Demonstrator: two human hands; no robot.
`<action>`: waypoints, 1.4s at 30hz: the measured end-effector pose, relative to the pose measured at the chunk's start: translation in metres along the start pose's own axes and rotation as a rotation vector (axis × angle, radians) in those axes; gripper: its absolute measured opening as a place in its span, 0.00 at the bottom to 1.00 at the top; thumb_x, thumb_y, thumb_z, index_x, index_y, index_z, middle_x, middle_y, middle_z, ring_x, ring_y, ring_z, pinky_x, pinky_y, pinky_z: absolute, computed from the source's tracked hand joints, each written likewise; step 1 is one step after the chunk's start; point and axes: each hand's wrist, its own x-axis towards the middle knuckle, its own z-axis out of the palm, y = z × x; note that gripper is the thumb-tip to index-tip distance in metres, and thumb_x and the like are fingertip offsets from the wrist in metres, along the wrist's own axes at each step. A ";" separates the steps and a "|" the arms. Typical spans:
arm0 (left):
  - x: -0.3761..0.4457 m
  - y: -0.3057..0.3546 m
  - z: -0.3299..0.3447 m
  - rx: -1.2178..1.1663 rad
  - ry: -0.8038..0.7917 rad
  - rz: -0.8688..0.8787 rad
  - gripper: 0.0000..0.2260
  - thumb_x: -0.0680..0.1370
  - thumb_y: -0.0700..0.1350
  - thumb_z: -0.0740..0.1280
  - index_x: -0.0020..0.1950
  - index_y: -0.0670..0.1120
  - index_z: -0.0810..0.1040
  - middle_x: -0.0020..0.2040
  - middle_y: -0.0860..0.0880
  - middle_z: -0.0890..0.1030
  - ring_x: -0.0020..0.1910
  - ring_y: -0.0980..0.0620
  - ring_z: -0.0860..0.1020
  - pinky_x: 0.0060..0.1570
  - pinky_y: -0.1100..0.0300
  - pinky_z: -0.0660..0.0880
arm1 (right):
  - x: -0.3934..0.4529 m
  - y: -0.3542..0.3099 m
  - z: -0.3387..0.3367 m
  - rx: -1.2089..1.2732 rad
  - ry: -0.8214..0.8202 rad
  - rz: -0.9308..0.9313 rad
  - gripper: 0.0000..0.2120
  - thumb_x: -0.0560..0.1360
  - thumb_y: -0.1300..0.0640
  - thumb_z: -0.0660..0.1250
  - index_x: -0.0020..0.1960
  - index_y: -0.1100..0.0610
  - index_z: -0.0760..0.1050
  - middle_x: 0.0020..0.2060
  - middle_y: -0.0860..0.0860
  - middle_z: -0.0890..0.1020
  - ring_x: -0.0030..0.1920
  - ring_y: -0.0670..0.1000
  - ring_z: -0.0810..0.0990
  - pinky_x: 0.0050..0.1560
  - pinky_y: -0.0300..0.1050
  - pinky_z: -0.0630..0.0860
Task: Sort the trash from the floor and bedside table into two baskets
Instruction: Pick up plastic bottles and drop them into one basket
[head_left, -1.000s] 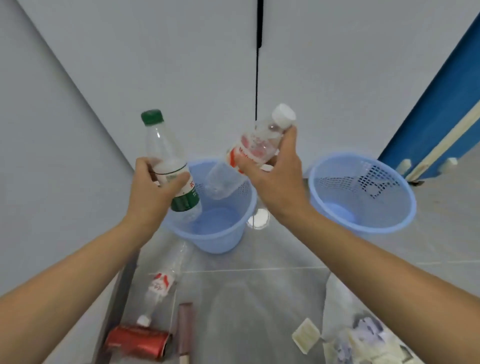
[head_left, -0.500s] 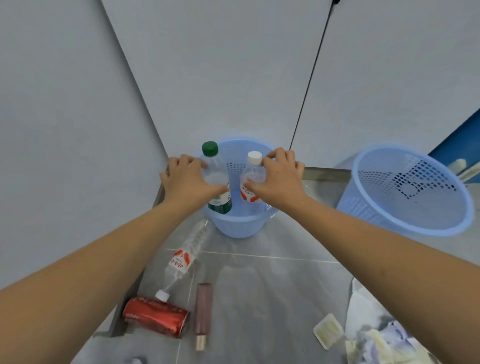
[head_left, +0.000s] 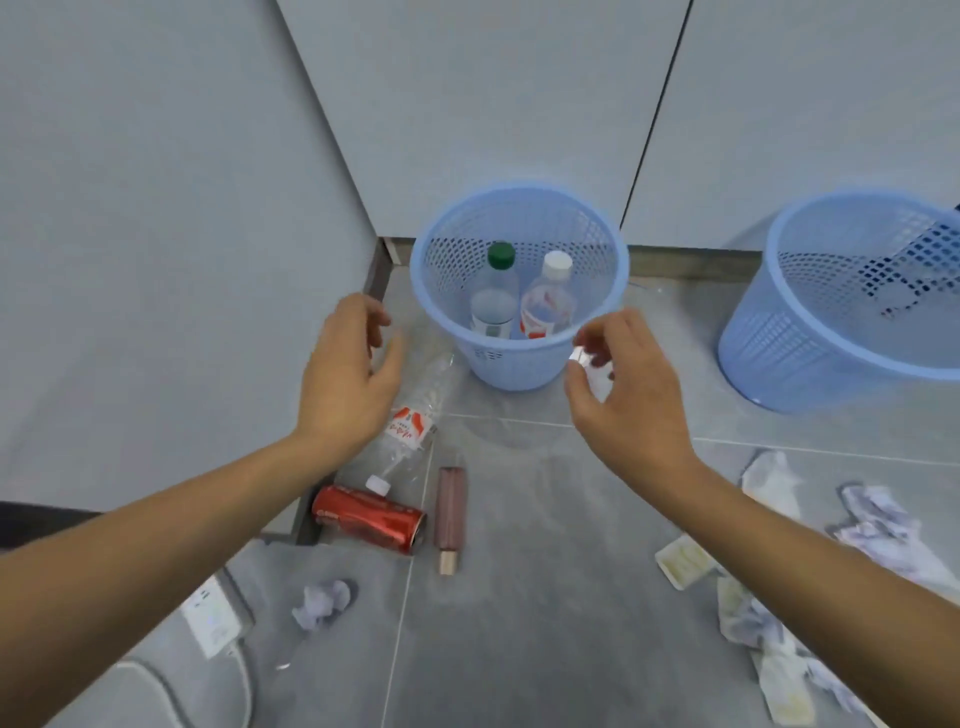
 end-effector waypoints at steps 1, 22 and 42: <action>-0.014 -0.011 -0.002 0.010 -0.076 -0.045 0.05 0.79 0.45 0.65 0.52 0.49 0.70 0.41 0.50 0.77 0.40 0.48 0.76 0.41 0.48 0.75 | -0.024 -0.003 0.011 0.028 -0.098 0.066 0.08 0.74 0.57 0.69 0.52 0.52 0.74 0.46 0.48 0.77 0.44 0.50 0.78 0.46 0.53 0.78; -0.044 -0.093 0.060 0.162 -0.452 -0.411 0.29 0.77 0.64 0.64 0.68 0.44 0.68 0.62 0.40 0.76 0.58 0.36 0.78 0.55 0.47 0.74 | -0.105 -0.020 0.135 -0.071 -0.420 0.469 0.21 0.75 0.48 0.70 0.63 0.53 0.66 0.59 0.52 0.75 0.54 0.60 0.81 0.47 0.51 0.75; 0.114 0.065 -0.020 0.213 -0.178 -0.007 0.26 0.65 0.69 0.73 0.56 0.54 0.80 0.49 0.52 0.83 0.47 0.48 0.79 0.45 0.53 0.77 | 0.147 -0.022 0.041 -0.276 -0.401 0.216 0.20 0.63 0.47 0.78 0.44 0.63 0.82 0.33 0.53 0.77 0.34 0.51 0.73 0.35 0.46 0.68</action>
